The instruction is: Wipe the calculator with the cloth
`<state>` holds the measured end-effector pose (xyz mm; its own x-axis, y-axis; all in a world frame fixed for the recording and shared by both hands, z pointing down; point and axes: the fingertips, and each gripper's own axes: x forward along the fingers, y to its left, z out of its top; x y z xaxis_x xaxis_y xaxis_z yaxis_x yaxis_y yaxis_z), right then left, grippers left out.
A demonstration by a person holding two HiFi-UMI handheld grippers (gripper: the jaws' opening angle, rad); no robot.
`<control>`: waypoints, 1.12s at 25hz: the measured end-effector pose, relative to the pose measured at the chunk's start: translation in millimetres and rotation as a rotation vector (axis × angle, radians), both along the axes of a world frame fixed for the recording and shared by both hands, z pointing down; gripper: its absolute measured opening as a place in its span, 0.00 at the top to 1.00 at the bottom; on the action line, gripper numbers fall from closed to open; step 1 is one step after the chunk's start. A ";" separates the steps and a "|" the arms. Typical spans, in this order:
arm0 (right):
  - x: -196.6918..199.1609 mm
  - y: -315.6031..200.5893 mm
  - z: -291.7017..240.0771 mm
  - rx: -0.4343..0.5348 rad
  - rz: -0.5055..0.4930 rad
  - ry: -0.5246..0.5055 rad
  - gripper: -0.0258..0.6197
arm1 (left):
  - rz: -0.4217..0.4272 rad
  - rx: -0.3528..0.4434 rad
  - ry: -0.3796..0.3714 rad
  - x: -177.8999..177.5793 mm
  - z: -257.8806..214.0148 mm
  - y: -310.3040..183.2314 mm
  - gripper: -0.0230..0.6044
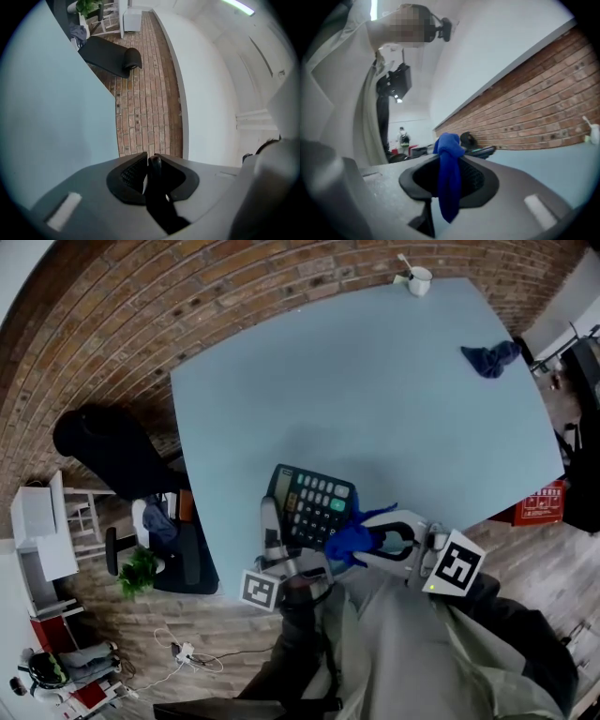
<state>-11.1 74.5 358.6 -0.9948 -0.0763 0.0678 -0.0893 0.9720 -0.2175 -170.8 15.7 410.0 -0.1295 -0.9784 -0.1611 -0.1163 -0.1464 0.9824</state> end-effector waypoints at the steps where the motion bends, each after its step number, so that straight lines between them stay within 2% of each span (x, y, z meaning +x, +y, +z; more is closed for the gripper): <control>1: -5.7 18.3 2.1 0.043 -0.084 0.031 0.79 | -0.003 0.002 0.006 -0.5 -0.2 -0.2 0.88; 3: -11.8 40.9 7.7 0.136 -0.204 0.087 0.79 | 0.001 0.010 0.006 1.2 -2.1 -0.9 0.88; 5: -10.6 39.3 10.0 0.163 -0.222 0.097 0.79 | 0.006 0.019 -0.004 3.6 -4.9 -1.6 0.88; 7: -3.7 22.2 11.2 0.155 -0.151 0.101 0.79 | 0.008 0.023 -0.018 4.2 -7.9 -2.1 0.88; 11: 12.0 -22.4 10.2 0.045 0.127 0.093 0.79 | 0.007 0.019 -0.033 5.7 -11.7 -3.3 0.88; 13: 14.6 -34.1 8.8 0.095 0.195 0.109 0.79 | 0.002 0.015 -0.021 7.9 -10.4 -3.8 0.88; 19: 6.0 -36.4 3.0 0.525 0.319 0.236 0.79 | -0.030 0.007 -0.020 7.3 -11.5 -1.8 0.88; 22: 9.5 -44.1 1.3 0.881 0.460 0.399 0.79 | -0.035 0.007 -0.012 11.1 -14.4 -2.7 0.88; 23: 9.3 -45.6 0.0 0.957 0.485 0.425 0.79 | -0.039 0.007 -0.004 11.9 -14.2 -2.8 0.88; 28: 7.3 -42.4 -3.4 1.128 0.523 0.452 0.79 | -0.048 0.004 0.051 13.9 -9.9 -2.6 0.88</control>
<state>-3.8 32.1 355.3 -0.7376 -0.6745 0.0303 -0.3571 0.4278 0.8303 -156.9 13.1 400.1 -0.1846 -0.9702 -0.1569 -0.0730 -0.1457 0.9866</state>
